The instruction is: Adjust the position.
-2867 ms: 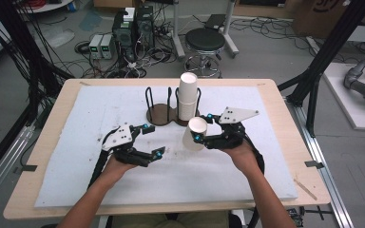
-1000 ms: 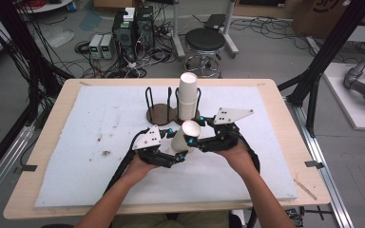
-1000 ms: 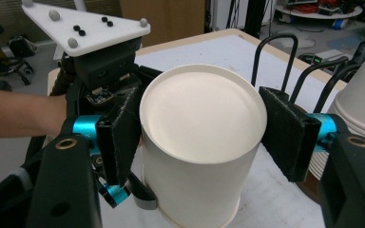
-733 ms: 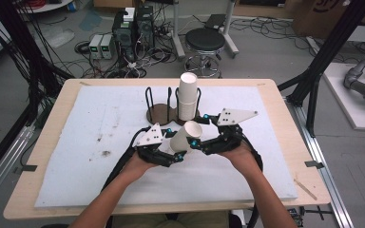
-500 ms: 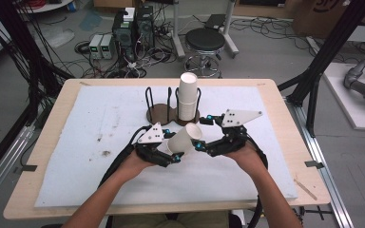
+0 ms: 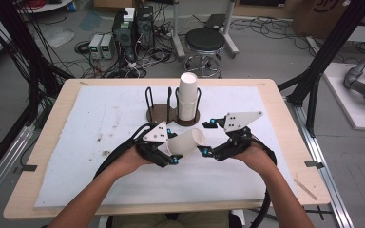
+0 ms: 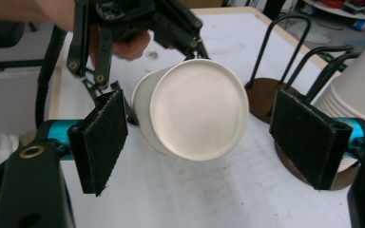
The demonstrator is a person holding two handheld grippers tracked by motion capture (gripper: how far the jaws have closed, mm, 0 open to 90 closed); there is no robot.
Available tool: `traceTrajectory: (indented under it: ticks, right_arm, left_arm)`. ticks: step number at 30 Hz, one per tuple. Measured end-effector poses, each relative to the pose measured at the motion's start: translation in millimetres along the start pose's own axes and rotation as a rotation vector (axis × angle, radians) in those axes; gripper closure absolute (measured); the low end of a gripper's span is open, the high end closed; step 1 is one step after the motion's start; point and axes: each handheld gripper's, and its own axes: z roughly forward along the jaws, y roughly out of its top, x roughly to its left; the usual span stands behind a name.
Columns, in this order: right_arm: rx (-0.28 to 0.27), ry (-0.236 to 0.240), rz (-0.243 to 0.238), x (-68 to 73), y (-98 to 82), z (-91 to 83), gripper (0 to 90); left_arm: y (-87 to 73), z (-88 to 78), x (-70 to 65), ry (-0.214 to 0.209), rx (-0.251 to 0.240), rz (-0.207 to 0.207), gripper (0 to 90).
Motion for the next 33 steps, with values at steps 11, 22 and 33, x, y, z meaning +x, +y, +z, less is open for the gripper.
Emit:
traceTrajectory:
  ticks: [11, 22, 33]
  right_arm:
    - [0.127, 0.073, -0.100, 1.3, 4.9, 15.9, 20.8]
    - [0.230, 0.141, -0.159, 4.5, 3.6, 34.9, 29.8]
    - [0.243, 0.168, -0.156, 4.9, 2.5, 35.3, 35.1]
  left_arm:
    - [5.8, 2.0, -4.7, -0.041, 0.052, 0.066, 26.7]
    - [9.0, 3.9, -8.0, -0.077, 0.084, 0.098, 26.8]
    - [8.4, 4.5, -8.5, -0.095, 0.074, 0.089, 25.5]
